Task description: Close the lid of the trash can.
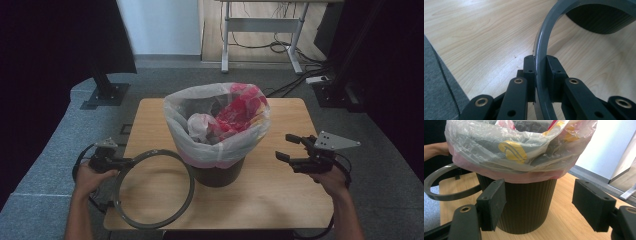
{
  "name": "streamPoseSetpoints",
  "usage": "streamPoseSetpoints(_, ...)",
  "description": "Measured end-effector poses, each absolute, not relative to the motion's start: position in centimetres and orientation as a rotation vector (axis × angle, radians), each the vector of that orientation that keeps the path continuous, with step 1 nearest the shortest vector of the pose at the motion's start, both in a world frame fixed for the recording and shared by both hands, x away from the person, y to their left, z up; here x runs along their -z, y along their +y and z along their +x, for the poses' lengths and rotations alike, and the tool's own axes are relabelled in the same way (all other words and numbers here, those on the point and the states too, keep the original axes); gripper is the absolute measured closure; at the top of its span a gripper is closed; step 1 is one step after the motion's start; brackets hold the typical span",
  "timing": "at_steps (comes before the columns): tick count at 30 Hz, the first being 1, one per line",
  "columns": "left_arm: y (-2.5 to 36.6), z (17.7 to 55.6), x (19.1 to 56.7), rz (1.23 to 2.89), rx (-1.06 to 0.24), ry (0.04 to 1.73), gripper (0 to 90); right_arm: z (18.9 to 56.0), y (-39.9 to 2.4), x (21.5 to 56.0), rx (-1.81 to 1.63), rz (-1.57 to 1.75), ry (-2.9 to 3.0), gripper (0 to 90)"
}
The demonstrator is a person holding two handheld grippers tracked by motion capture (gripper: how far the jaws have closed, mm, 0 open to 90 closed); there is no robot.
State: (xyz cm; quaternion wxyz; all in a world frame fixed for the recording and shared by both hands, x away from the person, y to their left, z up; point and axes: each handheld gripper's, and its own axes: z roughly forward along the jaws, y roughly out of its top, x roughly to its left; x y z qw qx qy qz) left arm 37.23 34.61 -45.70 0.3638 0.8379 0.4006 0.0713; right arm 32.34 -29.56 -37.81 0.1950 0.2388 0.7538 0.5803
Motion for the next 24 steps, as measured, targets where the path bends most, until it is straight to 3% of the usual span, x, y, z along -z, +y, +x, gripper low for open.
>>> streamPoseSetpoints(24,35.9,35.1,38.9,2.108,-0.214,0.868,79.3,32.4,-29.8,37.8,-1.619,0.680,2.114,26.3)
